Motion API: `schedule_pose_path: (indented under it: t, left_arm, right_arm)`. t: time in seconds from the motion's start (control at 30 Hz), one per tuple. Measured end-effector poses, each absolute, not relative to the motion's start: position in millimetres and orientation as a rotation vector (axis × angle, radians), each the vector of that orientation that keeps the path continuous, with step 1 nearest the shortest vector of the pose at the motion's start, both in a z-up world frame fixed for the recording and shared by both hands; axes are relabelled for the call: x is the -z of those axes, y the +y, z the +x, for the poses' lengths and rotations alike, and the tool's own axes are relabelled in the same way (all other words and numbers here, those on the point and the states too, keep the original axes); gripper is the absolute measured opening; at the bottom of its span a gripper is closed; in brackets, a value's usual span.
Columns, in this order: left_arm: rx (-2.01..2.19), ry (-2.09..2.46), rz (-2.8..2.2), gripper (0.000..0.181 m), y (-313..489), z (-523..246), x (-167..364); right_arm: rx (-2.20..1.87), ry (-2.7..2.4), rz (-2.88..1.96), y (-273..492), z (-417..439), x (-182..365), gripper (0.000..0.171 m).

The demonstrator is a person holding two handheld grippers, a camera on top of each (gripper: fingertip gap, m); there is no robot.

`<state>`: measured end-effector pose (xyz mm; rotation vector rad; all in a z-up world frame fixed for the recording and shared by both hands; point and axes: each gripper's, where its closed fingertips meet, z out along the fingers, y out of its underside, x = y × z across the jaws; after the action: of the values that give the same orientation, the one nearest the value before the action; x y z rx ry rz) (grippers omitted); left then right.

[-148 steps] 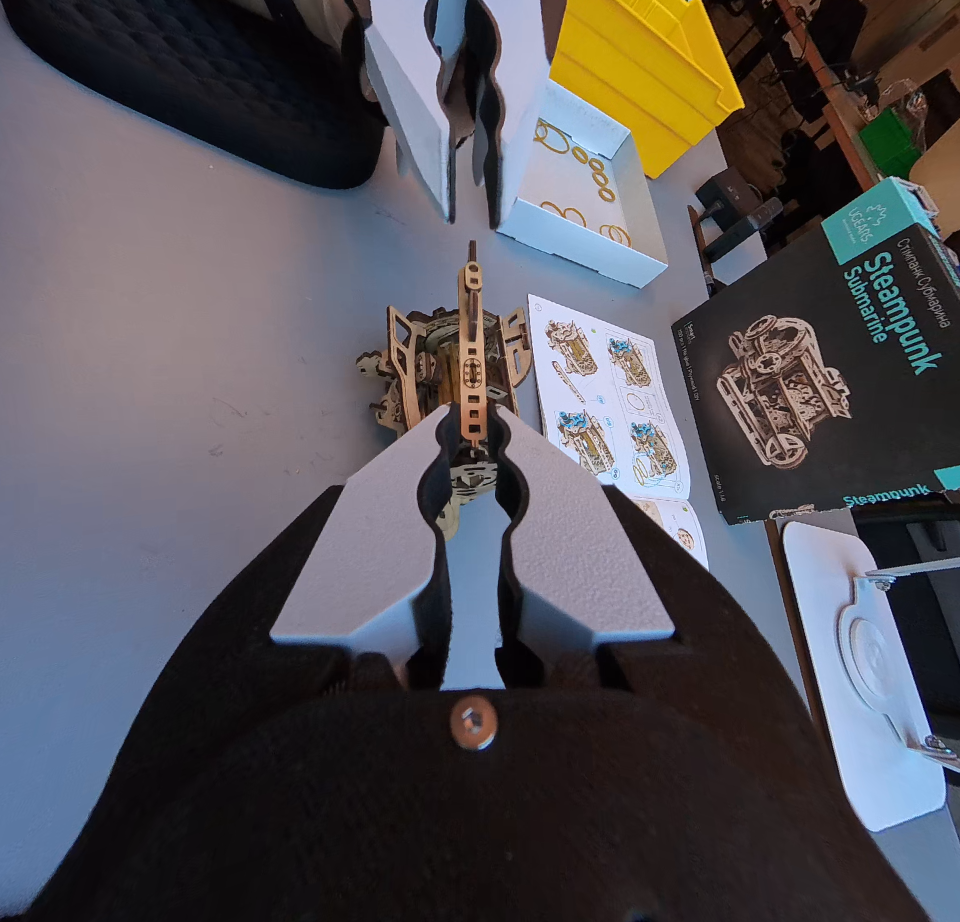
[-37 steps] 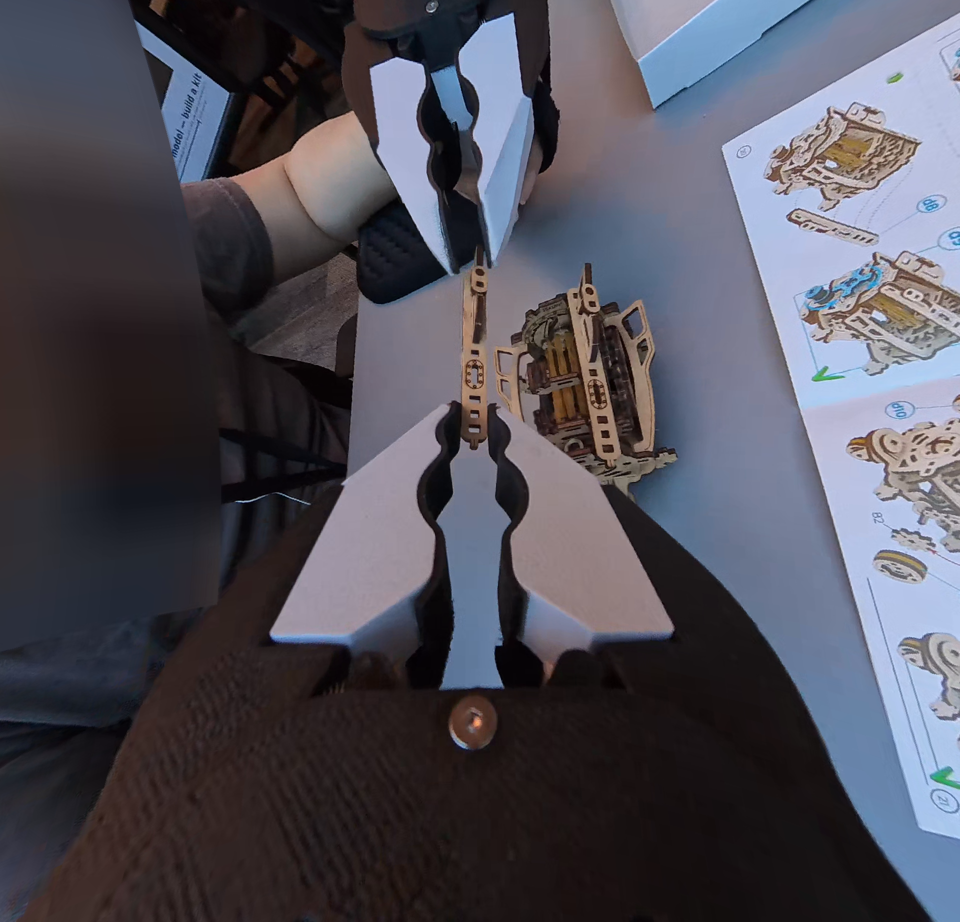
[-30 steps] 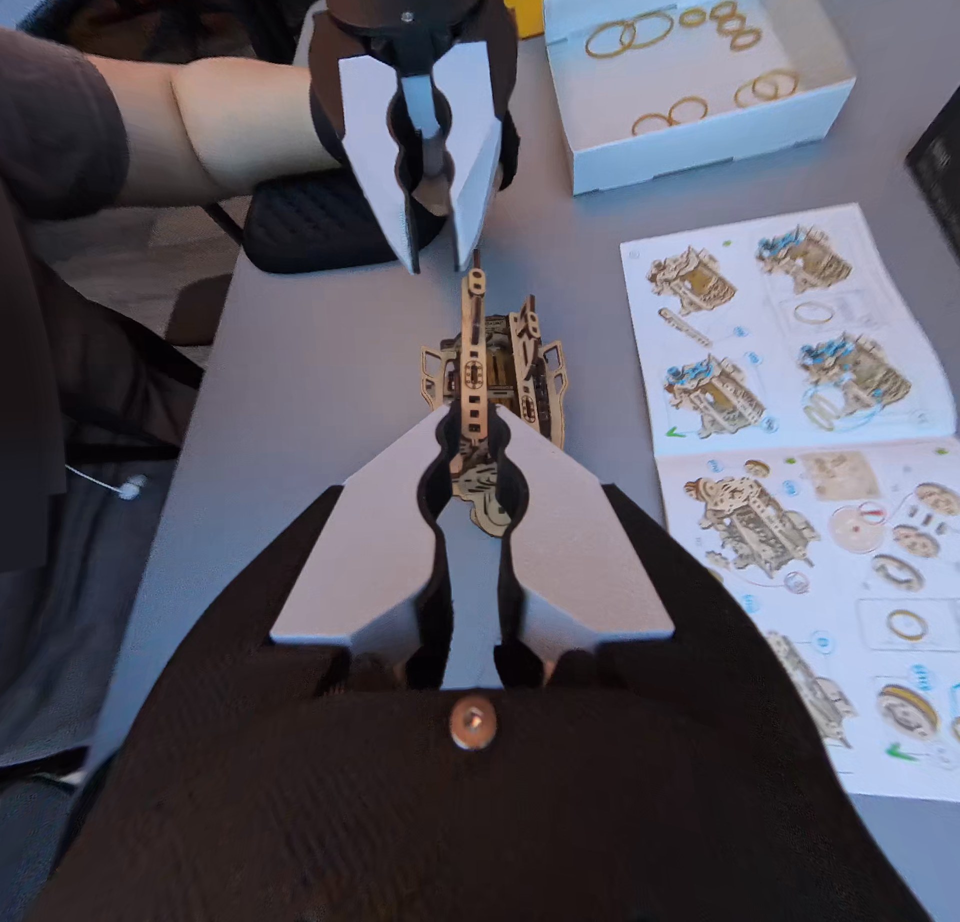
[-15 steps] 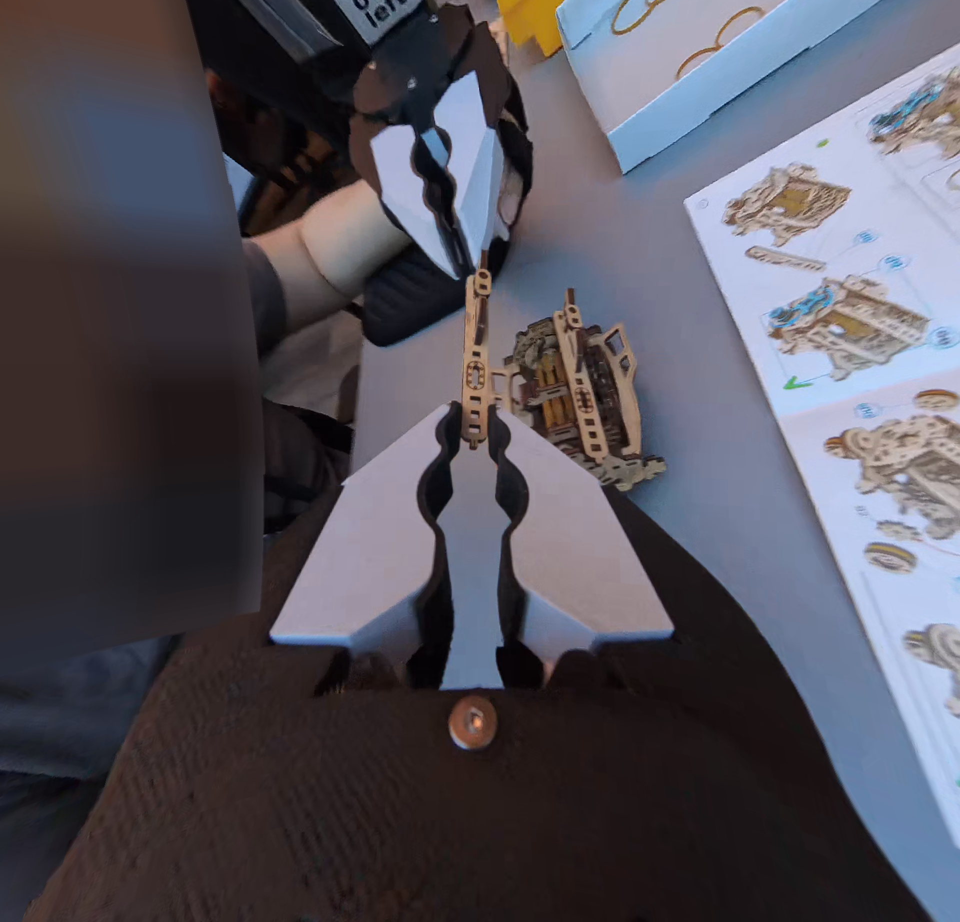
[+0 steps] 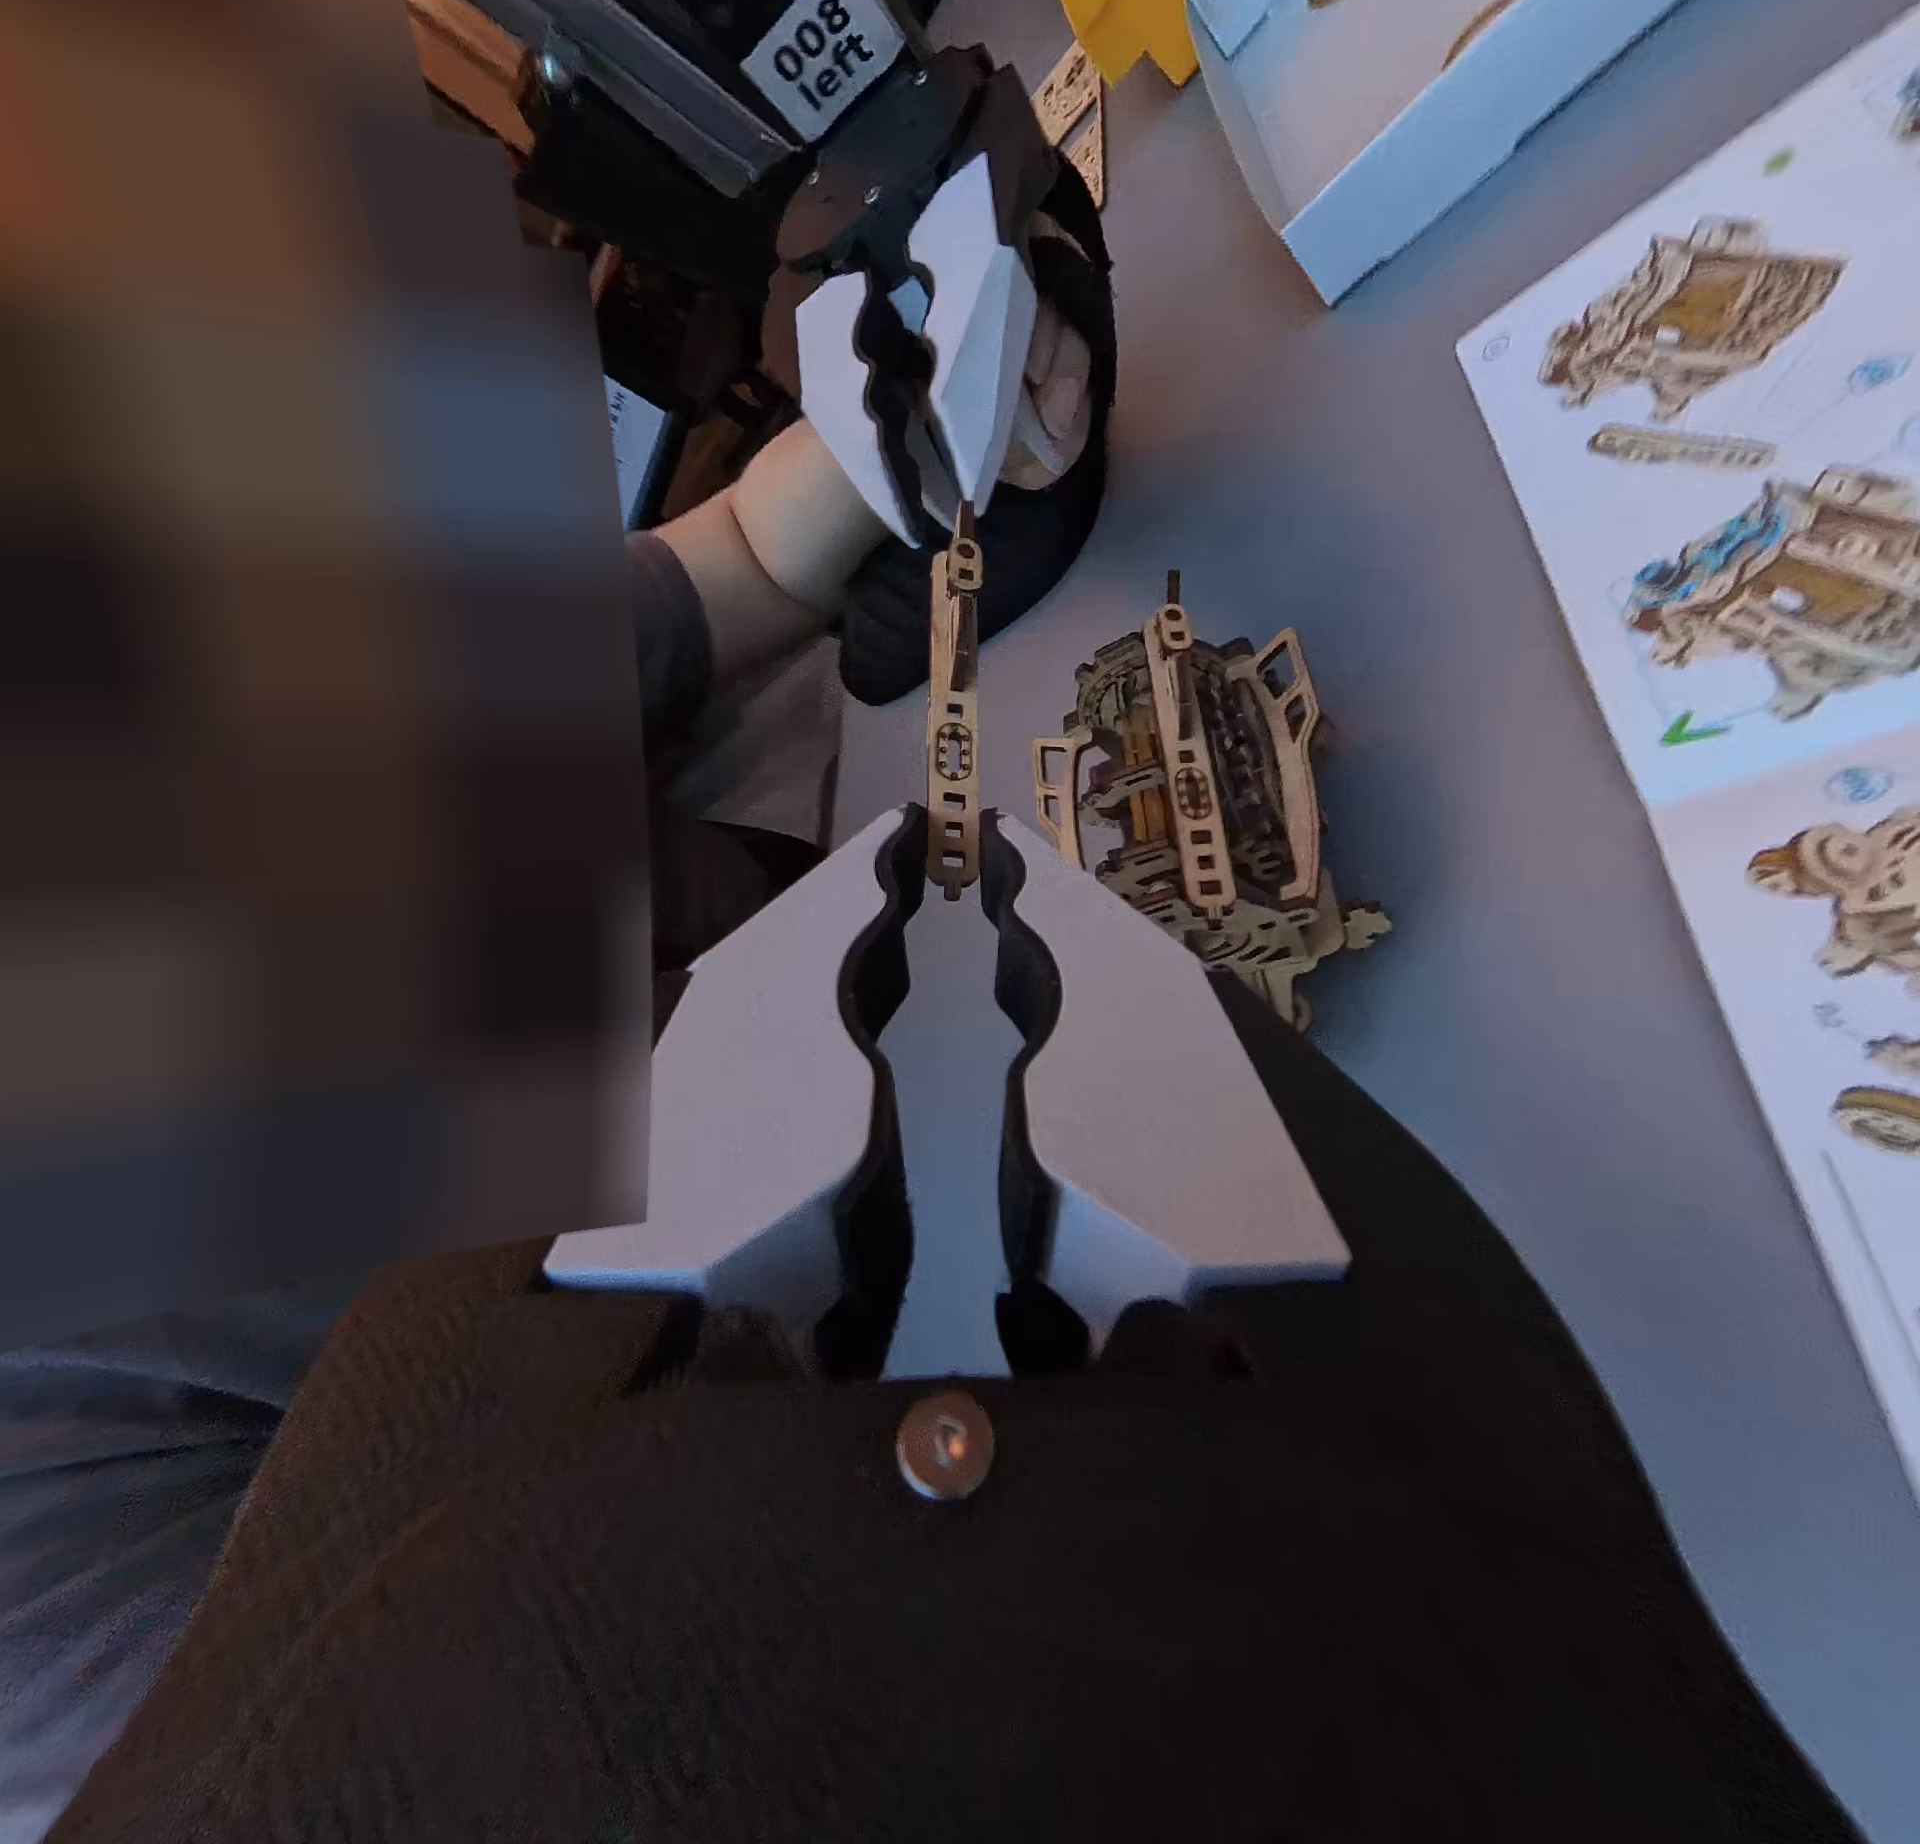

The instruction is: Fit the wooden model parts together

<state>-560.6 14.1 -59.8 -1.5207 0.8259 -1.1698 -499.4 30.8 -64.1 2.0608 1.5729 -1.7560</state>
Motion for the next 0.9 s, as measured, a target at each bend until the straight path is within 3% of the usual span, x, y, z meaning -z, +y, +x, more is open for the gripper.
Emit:
schedule_pose_path:
  t: [0.03,0.2,0.3,0.53,0.9]
  left_arm:
    - [1.156,0.824,-1.526,0.011,15,-561,61]
    - [1.062,0.863,-1.53,0.013,18,-559,68]
    - [1.012,0.885,-1.508,0.013,18,-557,69]
    - [0.996,0.899,-1.485,0.014,16,-557,67]
    - [0.942,0.958,-1.516,0.016,14,-551,78]
  right_arm:
    - [1.76,1.716,2.058,30,-500,64,0.008]
    - [1.507,2.694,1.997,27,-499,73,0.008]
    - [1.325,2.944,1.981,26,-501,79,0.009]
    - [1.006,3.163,1.962,32,-501,95,0.009]
    - [0.902,3.196,1.976,34,-501,103,0.009]
